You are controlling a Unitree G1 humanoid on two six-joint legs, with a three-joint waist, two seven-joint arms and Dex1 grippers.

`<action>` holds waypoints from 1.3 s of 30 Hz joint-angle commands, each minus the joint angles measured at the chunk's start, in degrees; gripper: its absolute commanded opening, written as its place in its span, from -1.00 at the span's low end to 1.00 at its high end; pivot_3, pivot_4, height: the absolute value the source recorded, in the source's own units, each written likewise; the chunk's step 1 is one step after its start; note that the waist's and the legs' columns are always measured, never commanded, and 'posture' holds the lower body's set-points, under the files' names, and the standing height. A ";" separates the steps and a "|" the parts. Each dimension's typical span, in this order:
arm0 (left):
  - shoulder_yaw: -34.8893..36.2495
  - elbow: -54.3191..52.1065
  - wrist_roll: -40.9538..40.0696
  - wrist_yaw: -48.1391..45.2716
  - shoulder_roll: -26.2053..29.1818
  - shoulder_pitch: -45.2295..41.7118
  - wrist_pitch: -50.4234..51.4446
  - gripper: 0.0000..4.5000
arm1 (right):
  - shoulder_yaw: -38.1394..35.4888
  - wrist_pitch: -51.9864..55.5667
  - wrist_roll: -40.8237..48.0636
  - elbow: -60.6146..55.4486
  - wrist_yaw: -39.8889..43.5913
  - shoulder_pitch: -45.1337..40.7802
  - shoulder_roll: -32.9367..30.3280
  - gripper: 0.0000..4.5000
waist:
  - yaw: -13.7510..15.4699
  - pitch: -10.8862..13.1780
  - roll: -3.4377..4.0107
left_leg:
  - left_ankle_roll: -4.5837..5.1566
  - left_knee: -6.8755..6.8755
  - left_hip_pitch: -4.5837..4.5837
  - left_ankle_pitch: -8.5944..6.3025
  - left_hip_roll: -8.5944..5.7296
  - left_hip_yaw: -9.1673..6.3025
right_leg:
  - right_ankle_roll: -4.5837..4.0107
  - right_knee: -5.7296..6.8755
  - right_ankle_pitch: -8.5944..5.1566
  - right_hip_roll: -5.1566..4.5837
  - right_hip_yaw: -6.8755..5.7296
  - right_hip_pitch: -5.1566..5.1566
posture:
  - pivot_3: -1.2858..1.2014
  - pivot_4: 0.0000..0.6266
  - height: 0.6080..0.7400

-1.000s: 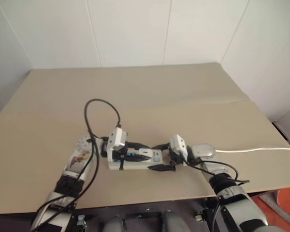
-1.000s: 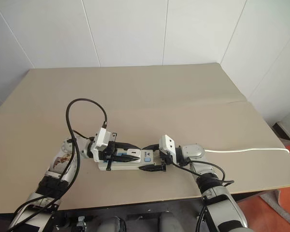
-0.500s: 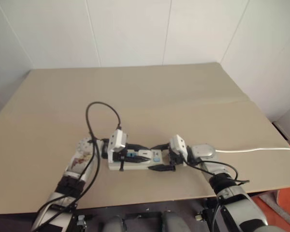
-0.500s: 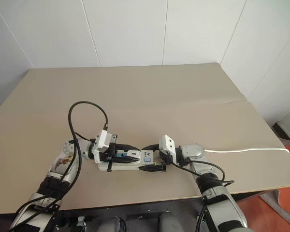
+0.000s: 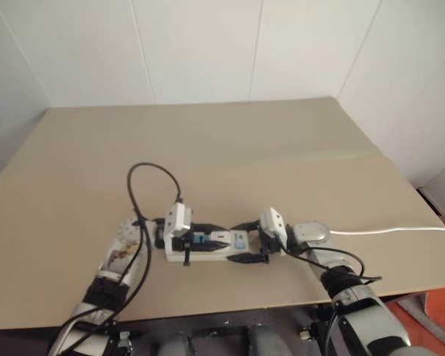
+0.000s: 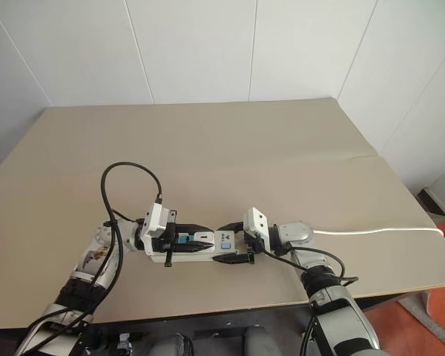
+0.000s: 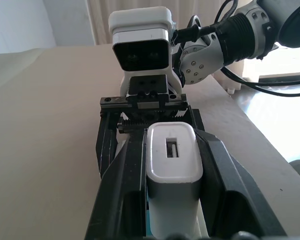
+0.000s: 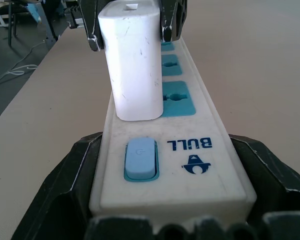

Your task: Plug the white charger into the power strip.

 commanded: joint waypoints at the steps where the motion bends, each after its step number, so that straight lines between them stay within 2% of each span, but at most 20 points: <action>1: -1.02 1.82 2.72 0.36 2.08 2.78 1.18 -0.54 | 2.52 1.05 -3.65 2.29 0.81 0.87 -0.47 0.52 | 0.00 -0.25 0.00 | 0.00 -0.07 0.02 0.00 0.00 0.02 | 0.00 -0.03 0.00 0.00 0.01 0.00 | 0.03 -0.52 1.00; 12: -1.22 0.68 1.87 -0.40 2.36 1.64 1.77 -0.54 | 2.80 0.50 -3.74 3.06 0.99 0.30 -0.48 0.52 | -0.03 -0.48 0.01 | 0.00 -0.24 0.08 0.00 -0.02 0.03 | -0.01 -0.09 -0.01 0.02 0.06 -0.01 | 0.03 -0.52 1.00; 14: -1.55 0.38 1.56 -1.71 2.79 0.89 2.16 -0.22 | 2.85 0.42 -3.75 3.09 0.99 0.31 -0.44 0.52 | -0.09 -0.48 0.01 | 0.00 -0.25 0.08 0.00 -0.02 0.03 | -0.01 -0.09 -0.01 0.02 0.07 -0.01 | 0.03 -0.52 1.00; 24: -0.44 -2.07 -0.14 -2.28 2.30 -0.45 2.89 0.99 | 2.58 1.11 -3.29 2.82 0.87 0.18 0.49 0.52 | 0.01 -0.47 0.01 | 0.00 -0.35 0.01 0.00 -0.03 0.03 | -0.02 -0.18 -0.01 0.04 0.09 -0.11 | 0.03 -0.52 1.00; 28: 1.91 -5.27 -1.47 -2.12 4.54 -1.13 3.93 0.99 | 2.69 0.84 -3.28 2.66 0.97 0.67 0.69 0.52 | -0.07 -0.47 0.00 | 0.00 -0.36 0.00 0.00 -0.02 0.03 | -0.02 -0.19 -0.01 0.04 0.09 -0.12 | 0.03 -0.52 1.00; 35: 7.75 -14.17 -6.90 -4.55 16.03 -0.02 13.62 0.99 | 2.66 1.05 -2.68 2.19 2.95 1.66 0.51 0.52 | -0.07 -0.46 -0.01 | 0.00 -0.52 -0.01 -0.01 0.02 0.03 | -0.05 -0.32 -0.04 0.07 0.09 -0.15 | 0.03 -0.52 1.00; 37: 9.71 -15.57 -7.36 -4.04 18.05 2.76 13.84 1.00 | 2.13 1.34 -2.47 2.68 2.95 0.77 0.63 0.83 | -0.08 -0.45 0.00 | -0.01 -0.55 -0.01 -0.06 0.02 0.05 | -0.06 -0.37 -0.06 0.06 0.10 -0.15 | 0.03 -0.52 1.00; 39: 11.20 -16.71 -7.61 -2.92 18.92 5.26 14.04 1.00 | 1.82 1.39 -2.57 2.71 2.92 0.22 0.47 0.99 | 0.04 -0.44 -0.02 | -0.02 -0.55 -0.03 -0.09 0.03 0.05 | -0.08 -0.38 -0.09 0.05 0.09 -0.18 | 0.03 -0.52 1.00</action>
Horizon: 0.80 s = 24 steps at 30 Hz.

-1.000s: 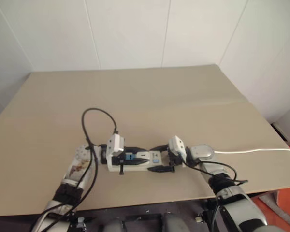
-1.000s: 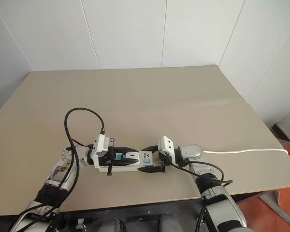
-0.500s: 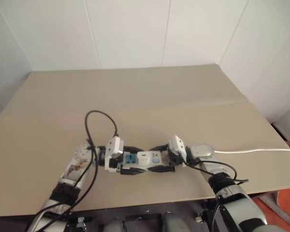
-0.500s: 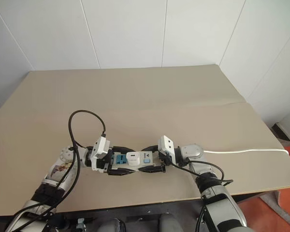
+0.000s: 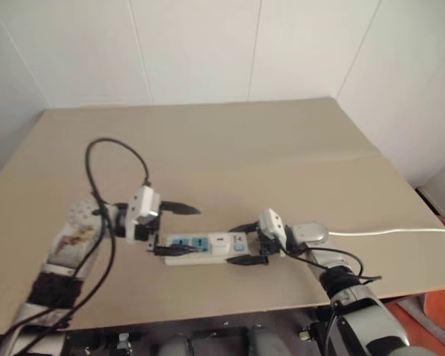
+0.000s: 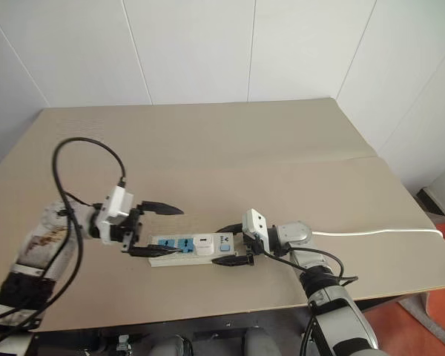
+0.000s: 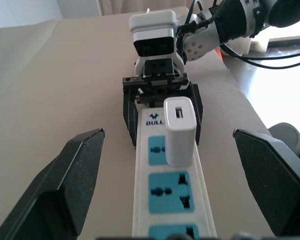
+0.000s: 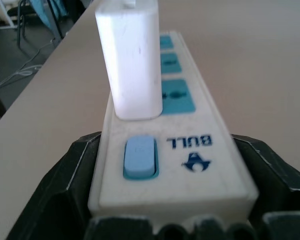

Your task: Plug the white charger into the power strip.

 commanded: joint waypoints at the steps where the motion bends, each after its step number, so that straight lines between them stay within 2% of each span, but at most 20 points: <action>1: 2.74 -2.83 -0.93 1.41 1.08 3.25 0.25 1.00 | 1.56 1.47 -2.15 1.83 0.91 0.51 -0.20 0.99 | 0.17 0.03 -0.05 | 0.00 0.00 -0.01 0.00 0.00 0.00 | 0.00 0.00 0.00 -0.01 -0.02 0.00 | 0.03 -0.52 1.00; 8: 5.44 -0.54 1.44 4.35 3.35 6.64 -1.35 1.00 | -1.81 2.39 -0.57 -6.00 -0.09 2.73 -6.41 0.99 | 1.65 0.18 -0.19 | -0.01 0.01 -0.15 0.00 -0.05 0.01 | -0.03 0.02 -0.01 -0.10 -0.06 -0.14 | 0.03 -0.52 1.00; 12: 8.07 -0.40 1.33 6.24 4.32 10.00 -0.88 1.00 | -5.81 6.11 2.41 -15.22 -1.11 6.79 -13.23 0.99 | 3.20 0.23 -0.14 | -0.01 0.16 -1.09 0.01 -0.15 0.04 | -0.02 0.07 0.00 -0.22 -0.09 -0.99 | 0.03 -0.52 1.00; 17: 11.35 -2.14 0.49 9.24 3.52 15.22 -0.94 1.00 | -11.06 11.59 6.09 -26.25 -3.17 13.64 -20.25 0.99 | 3.40 0.24 -0.14 | -0.01 0.32 -1.84 0.02 -0.15 0.14 | -0.02 0.26 0.01 -0.25 -0.08 -1.83 | 0.03 -0.52 1.00; 24: 15.03 -0.80 2.29 11.44 5.58 19.68 -1.91 1.00 | -18.61 16.68 9.09 -33.64 -7.54 21.39 -26.64 0.99 | 3.29 0.25 -0.16 | -0.01 0.34 -1.71 0.02 -0.15 0.14 | -0.01 0.29 0.01 -0.21 -0.07 -1.74 | 0.03 -0.52 1.00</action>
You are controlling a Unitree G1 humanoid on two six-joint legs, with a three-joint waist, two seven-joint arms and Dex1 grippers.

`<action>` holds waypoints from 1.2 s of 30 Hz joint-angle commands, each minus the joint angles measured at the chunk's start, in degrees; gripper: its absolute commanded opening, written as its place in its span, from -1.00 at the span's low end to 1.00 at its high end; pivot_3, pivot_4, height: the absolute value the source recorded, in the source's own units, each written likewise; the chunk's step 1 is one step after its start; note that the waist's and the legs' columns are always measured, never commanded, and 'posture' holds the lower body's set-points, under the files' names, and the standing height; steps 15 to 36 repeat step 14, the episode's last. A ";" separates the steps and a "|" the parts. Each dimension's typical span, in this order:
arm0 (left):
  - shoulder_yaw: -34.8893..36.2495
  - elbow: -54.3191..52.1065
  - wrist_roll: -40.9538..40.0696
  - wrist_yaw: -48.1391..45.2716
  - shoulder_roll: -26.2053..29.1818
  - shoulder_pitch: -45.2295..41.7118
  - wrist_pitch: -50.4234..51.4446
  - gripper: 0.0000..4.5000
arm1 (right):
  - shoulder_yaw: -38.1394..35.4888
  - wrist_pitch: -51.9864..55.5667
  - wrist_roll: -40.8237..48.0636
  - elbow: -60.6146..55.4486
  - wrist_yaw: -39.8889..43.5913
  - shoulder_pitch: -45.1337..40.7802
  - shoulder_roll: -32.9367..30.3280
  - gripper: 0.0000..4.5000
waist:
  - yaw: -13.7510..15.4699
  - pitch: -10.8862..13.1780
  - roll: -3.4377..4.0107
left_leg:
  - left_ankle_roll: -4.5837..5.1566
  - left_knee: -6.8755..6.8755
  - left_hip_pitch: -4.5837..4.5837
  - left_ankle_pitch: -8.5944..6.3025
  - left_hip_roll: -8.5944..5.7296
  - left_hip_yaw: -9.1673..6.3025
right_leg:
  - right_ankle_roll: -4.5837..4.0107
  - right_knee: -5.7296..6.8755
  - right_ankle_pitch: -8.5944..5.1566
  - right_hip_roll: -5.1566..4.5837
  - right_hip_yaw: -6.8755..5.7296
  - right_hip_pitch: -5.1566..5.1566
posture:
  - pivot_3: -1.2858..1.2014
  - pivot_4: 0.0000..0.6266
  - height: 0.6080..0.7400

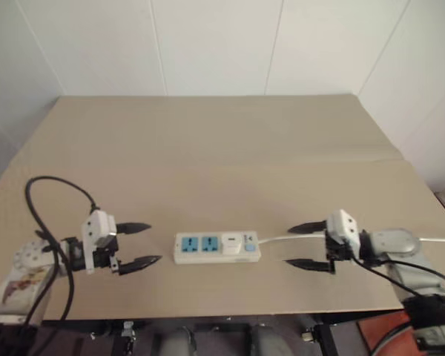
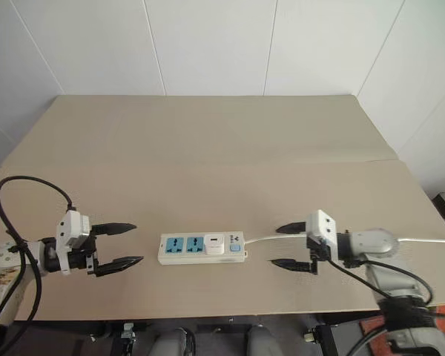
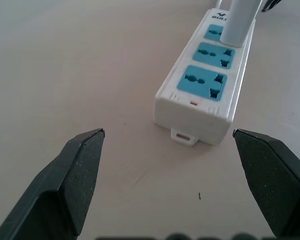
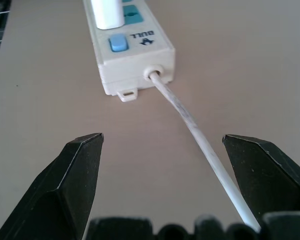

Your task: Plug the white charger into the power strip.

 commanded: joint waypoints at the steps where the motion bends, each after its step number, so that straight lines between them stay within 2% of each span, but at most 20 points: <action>1: 3.07 0.47 0.81 0.32 2.23 0.21 -1.43 1.00 | -4.78 2.06 2.73 -3.63 -2.26 1.68 -2.10 0.99 | 0.05 0.00 -0.01 | 0.00 0.00 0.01 0.00 0.00 0.00 | 0.00 0.00 0.00 0.02 0.00 0.00 | 0.03 -0.52 1.00; 6: 3.56 1.21 0.48 0.42 3.03 -0.38 -1.04 1.00 | -7.38 3.24 3.74 -4.55 -3.92 2.98 -3.54 0.99 | 0.02 0.00 -0.01 | 0.00 0.00 -0.02 0.00 0.00 0.00 | 0.00 -0.02 0.00 0.02 0.01 0.00 | 0.03 -0.52 1.00; 36: 1.76 0.77 0.58 0.59 2.69 -1.29 -0.07 1.00 | -6.79 2.73 3.49 -3.91 -4.29 2.33 -3.31 0.99 | 0.07 0.00 -0.01 | 0.00 0.03 -0.02 0.00 0.00 0.00 | 0.01 0.00 0.00 0.03 0.00 0.01 | 0.03 -0.52 1.00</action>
